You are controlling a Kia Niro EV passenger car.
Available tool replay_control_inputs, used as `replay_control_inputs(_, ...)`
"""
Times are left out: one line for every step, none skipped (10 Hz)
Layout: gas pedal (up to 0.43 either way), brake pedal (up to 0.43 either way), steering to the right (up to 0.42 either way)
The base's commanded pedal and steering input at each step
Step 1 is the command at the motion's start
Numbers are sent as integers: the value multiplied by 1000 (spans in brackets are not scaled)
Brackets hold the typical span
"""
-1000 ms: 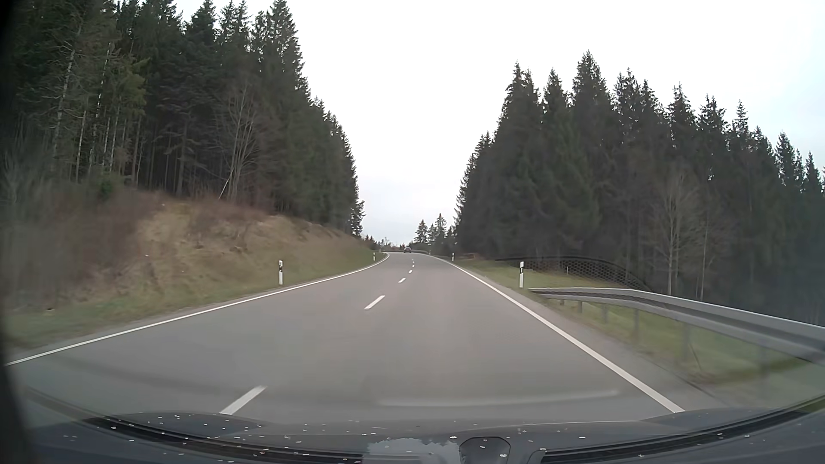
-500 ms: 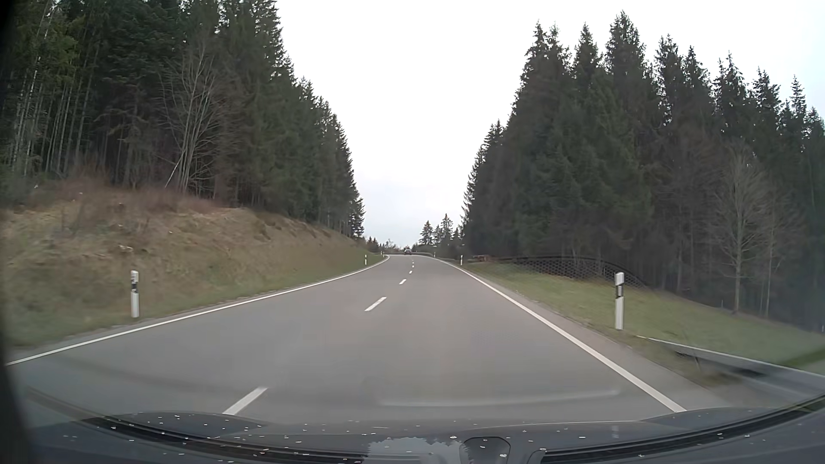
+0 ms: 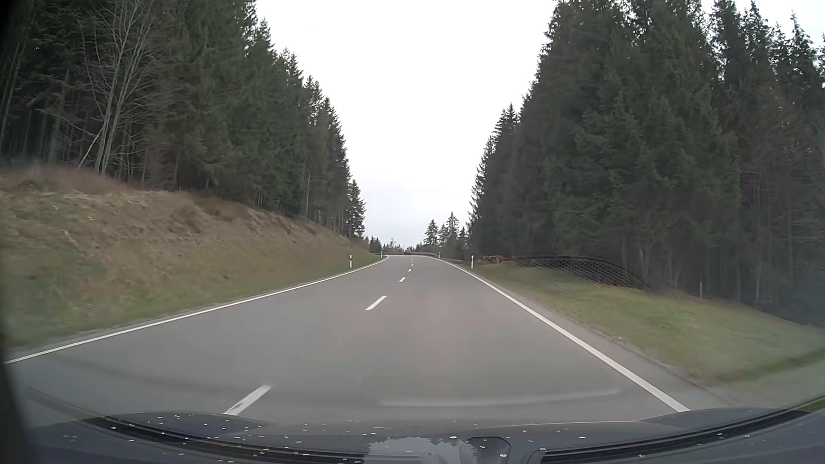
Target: Follow the waypoints while adhering to traffic rules and regulations
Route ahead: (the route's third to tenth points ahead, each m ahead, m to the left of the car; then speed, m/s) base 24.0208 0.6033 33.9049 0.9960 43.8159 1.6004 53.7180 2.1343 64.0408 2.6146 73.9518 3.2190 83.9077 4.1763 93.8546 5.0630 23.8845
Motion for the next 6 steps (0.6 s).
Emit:
replay_control_inputs(280,0,-6)
replay_control_inputs(280,0,-5)
replay_control_inputs(280,0,-6)
replay_control_inputs(280,0,-5)
replay_control_inputs(280,0,-6)
replay_control_inputs(280,0,-6)
